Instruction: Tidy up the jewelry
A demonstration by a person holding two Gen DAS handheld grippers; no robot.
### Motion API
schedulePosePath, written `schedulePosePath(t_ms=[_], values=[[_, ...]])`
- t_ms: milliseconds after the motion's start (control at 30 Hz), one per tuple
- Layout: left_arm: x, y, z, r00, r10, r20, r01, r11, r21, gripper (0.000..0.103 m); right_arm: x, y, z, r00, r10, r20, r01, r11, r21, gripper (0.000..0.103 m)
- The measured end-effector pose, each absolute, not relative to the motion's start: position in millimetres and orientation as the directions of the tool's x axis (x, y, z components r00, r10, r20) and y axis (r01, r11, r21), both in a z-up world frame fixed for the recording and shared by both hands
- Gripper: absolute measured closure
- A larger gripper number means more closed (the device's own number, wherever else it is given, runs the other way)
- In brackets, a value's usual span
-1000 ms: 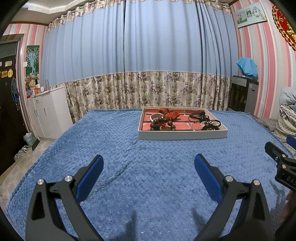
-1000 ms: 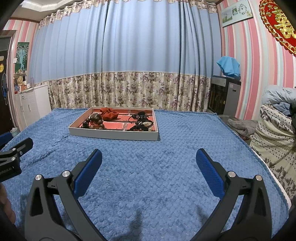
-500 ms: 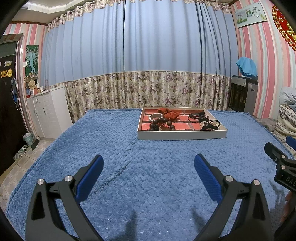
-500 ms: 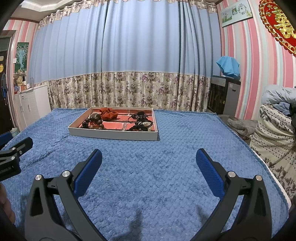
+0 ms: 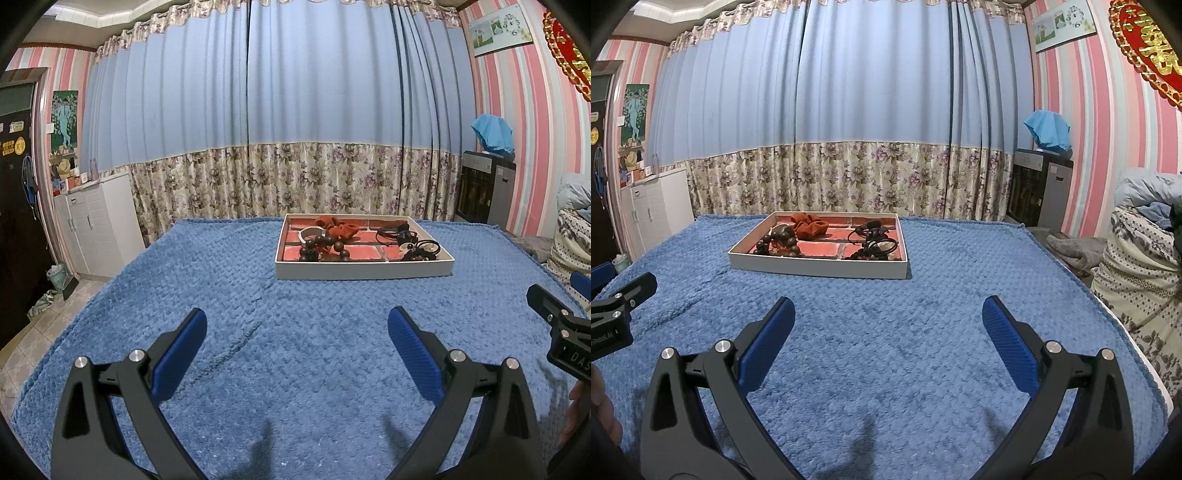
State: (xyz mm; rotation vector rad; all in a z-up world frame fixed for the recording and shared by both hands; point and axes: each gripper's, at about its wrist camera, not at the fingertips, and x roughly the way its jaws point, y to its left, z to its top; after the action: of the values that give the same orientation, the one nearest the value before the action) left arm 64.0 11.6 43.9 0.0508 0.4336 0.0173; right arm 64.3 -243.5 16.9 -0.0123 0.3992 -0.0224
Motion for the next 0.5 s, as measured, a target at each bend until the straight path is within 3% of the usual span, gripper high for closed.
schedulePosePath(t_ms=[500], values=[[59.5, 10.8, 38.8, 0.908, 0.030, -0.419, -0.009, 0.999, 0.052, 0.007, 65.0, -242.6, 17.4, 0.919, -0.027, -0.392, 0.022, 1.000, -0.016, 0.004]])
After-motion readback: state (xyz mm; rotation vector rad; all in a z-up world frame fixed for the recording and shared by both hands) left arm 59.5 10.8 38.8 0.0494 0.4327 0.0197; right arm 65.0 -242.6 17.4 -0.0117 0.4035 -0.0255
